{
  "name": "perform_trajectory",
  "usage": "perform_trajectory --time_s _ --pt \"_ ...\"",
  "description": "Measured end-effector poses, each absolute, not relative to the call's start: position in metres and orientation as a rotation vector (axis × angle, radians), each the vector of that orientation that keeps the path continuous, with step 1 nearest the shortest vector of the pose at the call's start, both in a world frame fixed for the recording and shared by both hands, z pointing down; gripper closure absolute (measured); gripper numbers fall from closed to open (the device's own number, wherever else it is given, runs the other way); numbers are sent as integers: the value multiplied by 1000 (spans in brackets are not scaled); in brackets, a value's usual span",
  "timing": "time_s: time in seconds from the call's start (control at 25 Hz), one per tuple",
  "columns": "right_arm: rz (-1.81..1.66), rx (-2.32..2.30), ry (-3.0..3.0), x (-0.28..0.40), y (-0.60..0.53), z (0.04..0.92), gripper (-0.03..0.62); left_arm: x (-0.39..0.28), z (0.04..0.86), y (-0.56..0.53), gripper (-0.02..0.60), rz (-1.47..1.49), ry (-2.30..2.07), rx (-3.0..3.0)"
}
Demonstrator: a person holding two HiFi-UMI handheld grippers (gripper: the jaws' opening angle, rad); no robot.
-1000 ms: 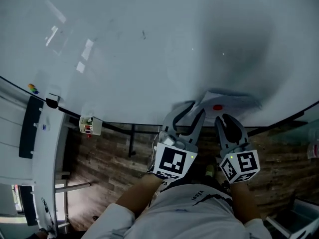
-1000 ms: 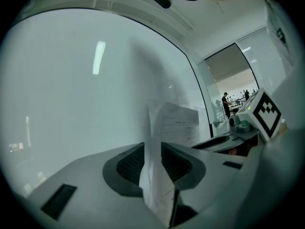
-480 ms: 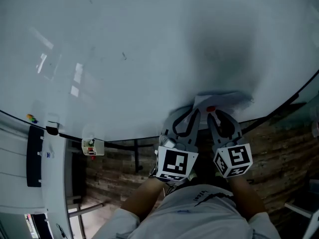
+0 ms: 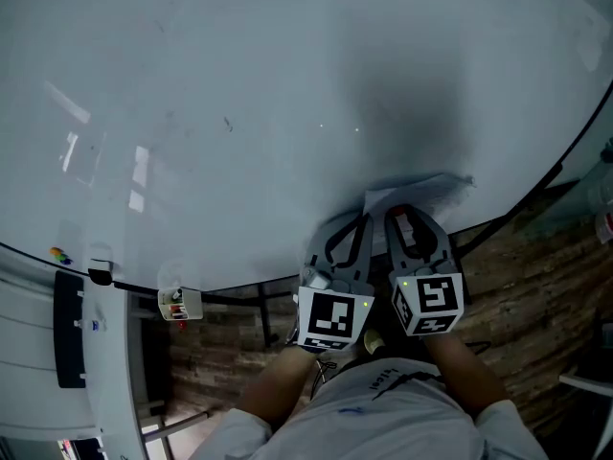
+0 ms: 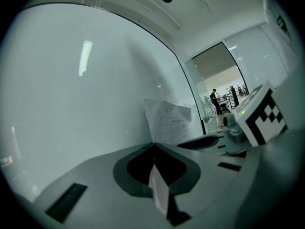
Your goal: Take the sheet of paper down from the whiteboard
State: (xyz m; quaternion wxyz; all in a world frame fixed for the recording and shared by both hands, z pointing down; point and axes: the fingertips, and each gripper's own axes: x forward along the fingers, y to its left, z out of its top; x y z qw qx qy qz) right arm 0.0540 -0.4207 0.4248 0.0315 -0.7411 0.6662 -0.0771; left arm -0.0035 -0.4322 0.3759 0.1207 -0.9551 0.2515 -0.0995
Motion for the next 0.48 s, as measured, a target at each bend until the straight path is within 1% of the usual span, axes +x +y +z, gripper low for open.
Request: perform_trajectory --time_s 0.48 --pt "-313 -2230 2133 52 -409 431 465 -11 376 -425 569 -216 712 -2879"
